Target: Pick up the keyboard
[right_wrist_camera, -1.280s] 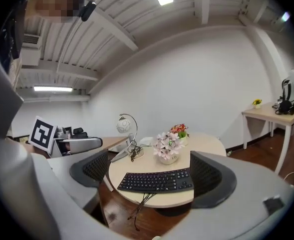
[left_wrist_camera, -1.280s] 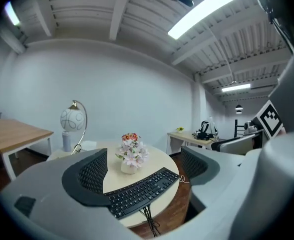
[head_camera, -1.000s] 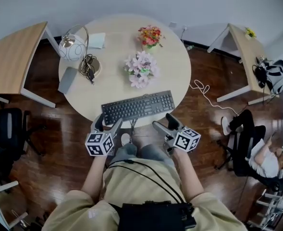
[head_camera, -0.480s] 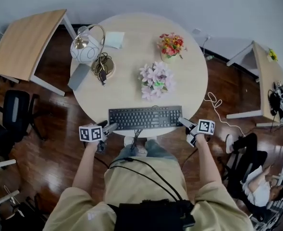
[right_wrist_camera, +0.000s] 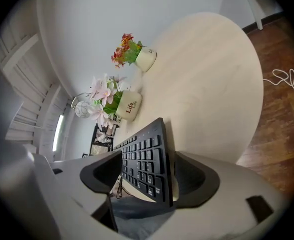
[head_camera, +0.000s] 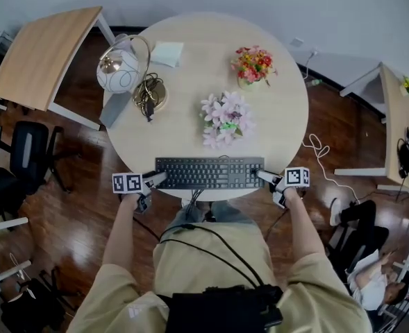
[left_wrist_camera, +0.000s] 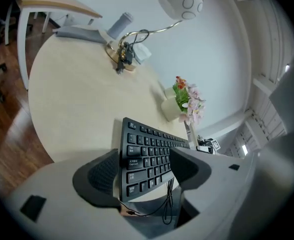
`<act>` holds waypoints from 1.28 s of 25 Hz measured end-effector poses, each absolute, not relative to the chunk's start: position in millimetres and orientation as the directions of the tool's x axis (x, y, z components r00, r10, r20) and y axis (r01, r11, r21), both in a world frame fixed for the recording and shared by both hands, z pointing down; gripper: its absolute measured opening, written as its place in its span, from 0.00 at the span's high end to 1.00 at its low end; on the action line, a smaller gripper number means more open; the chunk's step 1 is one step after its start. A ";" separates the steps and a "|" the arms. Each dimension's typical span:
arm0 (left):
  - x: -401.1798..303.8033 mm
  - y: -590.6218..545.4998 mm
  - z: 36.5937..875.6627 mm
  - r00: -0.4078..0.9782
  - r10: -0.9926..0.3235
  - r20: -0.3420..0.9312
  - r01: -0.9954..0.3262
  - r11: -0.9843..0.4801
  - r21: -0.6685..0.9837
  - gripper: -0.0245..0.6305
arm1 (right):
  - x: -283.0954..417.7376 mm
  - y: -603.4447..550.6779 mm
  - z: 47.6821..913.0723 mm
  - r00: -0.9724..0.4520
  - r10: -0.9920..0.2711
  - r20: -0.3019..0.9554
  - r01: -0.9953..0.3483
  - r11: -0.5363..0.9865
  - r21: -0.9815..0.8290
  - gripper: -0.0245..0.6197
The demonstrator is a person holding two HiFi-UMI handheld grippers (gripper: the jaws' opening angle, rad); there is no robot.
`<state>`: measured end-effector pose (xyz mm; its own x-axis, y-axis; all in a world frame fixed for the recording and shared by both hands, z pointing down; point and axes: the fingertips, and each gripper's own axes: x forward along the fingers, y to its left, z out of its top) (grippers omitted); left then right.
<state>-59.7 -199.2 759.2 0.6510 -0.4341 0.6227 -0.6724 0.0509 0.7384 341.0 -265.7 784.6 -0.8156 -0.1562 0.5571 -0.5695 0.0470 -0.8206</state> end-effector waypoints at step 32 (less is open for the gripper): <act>-90.3 -276.4 489.3 0.353 -0.907 0.230 -0.918 -0.289 0.272 0.77 | 308.3 -360.0 483.3 -0.832 -0.537 0.142 -0.549 0.758 -0.353 0.70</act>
<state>-90.3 -276.4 489.3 0.3531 -0.9070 0.2297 -0.9180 -0.2886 0.2720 308.3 -360.0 483.3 -0.8318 -0.5366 0.1417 -0.5489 0.7575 -0.3533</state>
